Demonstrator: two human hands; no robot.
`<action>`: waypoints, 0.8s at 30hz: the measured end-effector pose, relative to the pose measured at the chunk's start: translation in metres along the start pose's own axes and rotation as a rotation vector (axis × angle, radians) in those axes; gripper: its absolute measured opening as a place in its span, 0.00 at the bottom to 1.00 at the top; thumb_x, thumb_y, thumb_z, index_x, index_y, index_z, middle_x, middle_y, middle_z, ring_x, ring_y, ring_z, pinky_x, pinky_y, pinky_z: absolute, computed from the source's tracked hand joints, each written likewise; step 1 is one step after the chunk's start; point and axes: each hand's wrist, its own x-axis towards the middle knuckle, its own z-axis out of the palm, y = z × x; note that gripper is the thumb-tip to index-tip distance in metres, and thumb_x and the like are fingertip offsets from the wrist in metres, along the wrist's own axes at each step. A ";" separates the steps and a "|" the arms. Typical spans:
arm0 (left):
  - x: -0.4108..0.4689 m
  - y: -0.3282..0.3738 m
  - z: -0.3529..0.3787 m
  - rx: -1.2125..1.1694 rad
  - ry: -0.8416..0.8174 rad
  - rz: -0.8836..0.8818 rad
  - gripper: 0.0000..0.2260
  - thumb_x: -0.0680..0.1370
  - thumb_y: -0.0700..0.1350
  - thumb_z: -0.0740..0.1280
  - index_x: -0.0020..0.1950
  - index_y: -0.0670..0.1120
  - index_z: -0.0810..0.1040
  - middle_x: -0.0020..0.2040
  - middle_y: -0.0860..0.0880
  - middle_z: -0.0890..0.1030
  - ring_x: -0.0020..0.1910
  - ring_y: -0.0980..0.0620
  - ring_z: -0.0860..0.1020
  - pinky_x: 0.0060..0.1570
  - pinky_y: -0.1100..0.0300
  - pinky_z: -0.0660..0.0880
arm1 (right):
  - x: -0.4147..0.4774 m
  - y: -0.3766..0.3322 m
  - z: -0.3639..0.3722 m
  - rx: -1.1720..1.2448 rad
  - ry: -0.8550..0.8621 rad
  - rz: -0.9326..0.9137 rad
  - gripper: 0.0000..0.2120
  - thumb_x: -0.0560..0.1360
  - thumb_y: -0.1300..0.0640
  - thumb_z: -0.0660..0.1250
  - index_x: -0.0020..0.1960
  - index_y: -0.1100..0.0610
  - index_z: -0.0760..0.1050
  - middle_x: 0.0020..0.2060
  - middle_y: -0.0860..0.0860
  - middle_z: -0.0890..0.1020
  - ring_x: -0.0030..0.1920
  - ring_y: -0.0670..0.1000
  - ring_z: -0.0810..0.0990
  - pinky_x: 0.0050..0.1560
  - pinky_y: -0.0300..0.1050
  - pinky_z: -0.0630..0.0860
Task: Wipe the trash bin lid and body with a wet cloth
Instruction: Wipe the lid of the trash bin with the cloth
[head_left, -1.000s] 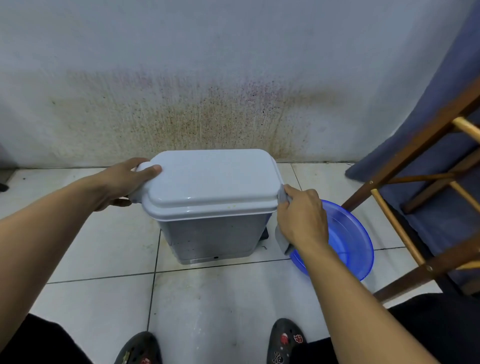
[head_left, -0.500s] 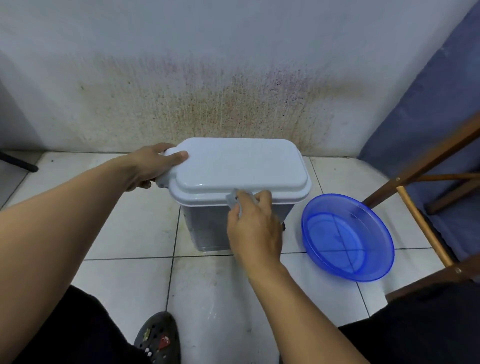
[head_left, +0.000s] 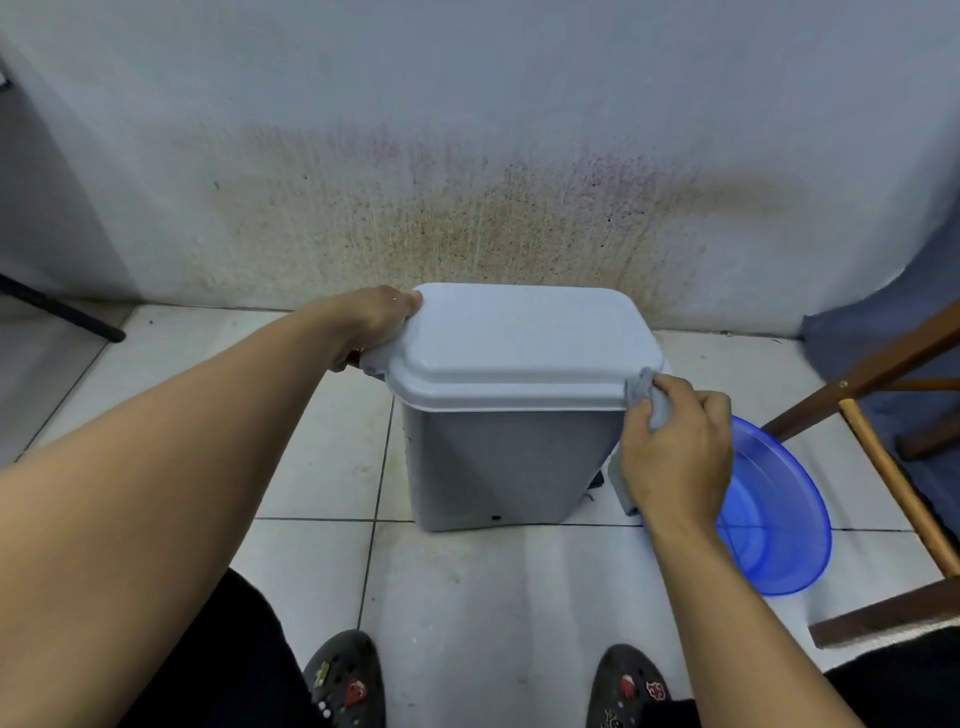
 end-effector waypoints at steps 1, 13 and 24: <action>0.001 -0.002 -0.001 0.004 0.001 -0.008 0.23 0.86 0.61 0.48 0.63 0.46 0.74 0.31 0.44 0.79 0.21 0.51 0.70 0.31 0.61 0.60 | 0.000 -0.006 0.002 -0.027 -0.021 -0.035 0.14 0.79 0.54 0.63 0.63 0.51 0.78 0.56 0.54 0.72 0.40 0.55 0.70 0.41 0.47 0.68; -0.001 -0.006 0.003 0.013 0.019 0.083 0.23 0.88 0.56 0.47 0.61 0.40 0.73 0.26 0.44 0.75 0.16 0.53 0.66 0.21 0.69 0.60 | -0.098 -0.130 0.068 0.036 -0.270 -0.463 0.09 0.73 0.57 0.68 0.52 0.51 0.79 0.48 0.55 0.71 0.32 0.59 0.75 0.29 0.44 0.63; -0.003 -0.009 0.000 0.036 -0.011 0.077 0.20 0.88 0.55 0.47 0.59 0.43 0.72 0.18 0.50 0.71 0.13 0.54 0.63 0.18 0.70 0.58 | -0.056 -0.059 0.030 -0.004 -0.225 -0.341 0.11 0.78 0.46 0.64 0.58 0.43 0.80 0.50 0.48 0.69 0.38 0.54 0.75 0.34 0.41 0.68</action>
